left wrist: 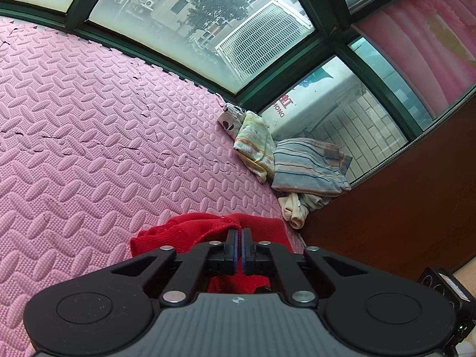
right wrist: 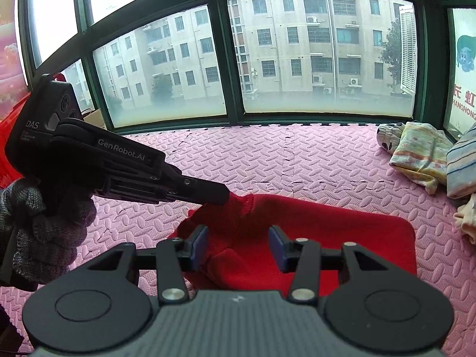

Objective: Fold clothes

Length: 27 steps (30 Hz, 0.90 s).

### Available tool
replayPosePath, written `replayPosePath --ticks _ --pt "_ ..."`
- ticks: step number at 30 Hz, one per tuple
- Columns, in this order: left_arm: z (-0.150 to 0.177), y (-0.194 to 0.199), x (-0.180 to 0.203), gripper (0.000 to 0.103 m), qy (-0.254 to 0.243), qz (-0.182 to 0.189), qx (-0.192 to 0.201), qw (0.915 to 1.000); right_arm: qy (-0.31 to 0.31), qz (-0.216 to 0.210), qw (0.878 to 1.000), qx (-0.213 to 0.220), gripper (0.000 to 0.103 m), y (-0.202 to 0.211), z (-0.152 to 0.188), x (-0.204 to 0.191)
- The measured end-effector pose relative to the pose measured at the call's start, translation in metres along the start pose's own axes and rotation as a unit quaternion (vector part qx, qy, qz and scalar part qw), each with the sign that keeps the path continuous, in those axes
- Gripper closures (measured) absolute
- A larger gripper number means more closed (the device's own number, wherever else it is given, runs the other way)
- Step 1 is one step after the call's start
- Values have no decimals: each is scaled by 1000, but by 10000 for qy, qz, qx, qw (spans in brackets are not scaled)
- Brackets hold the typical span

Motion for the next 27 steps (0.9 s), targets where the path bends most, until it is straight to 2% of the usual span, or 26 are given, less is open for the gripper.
replayPosePath --ticks 4,9,11,13,16,24,27 --pt "-2 1 4 101 20 128 6 9999 -158 -189 9997 58 57 -6 -7 -7" --pt "0 1 2 101 156 315 -19 9994 -479 -222 9986 97 59 -19 -10 -10" --pt "1 1 1 101 174 358 -42 9992 -504 -100 9986 124 71 -23 -9 -10" --pt "1 2 0 100 158 361 -65 9992 -514 -37 9986 130 88 -25 -8 -10" --pt "2 5 -4 100 47 384 -62 9992 -544 5 9983 223 99 -18 -7 -7" --pt "5 10 -10 99 -195 406 -109 9989 -767 19 9960 465 99 -2 -13 6" --pt "7 1 -8 99 -435 258 -278 9983 -648 -45 9963 561 99 3 -14 1"
Point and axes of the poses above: each gripper's, at about its wrist camera, not at the fingertips, and y roughly against the way its jaws point, x to its right, z to its underside, the point moved 4 cm from there along -y, roughly the way its jaws point, and after that the axes turned 1 degree about -z, right-handed, at the moved point
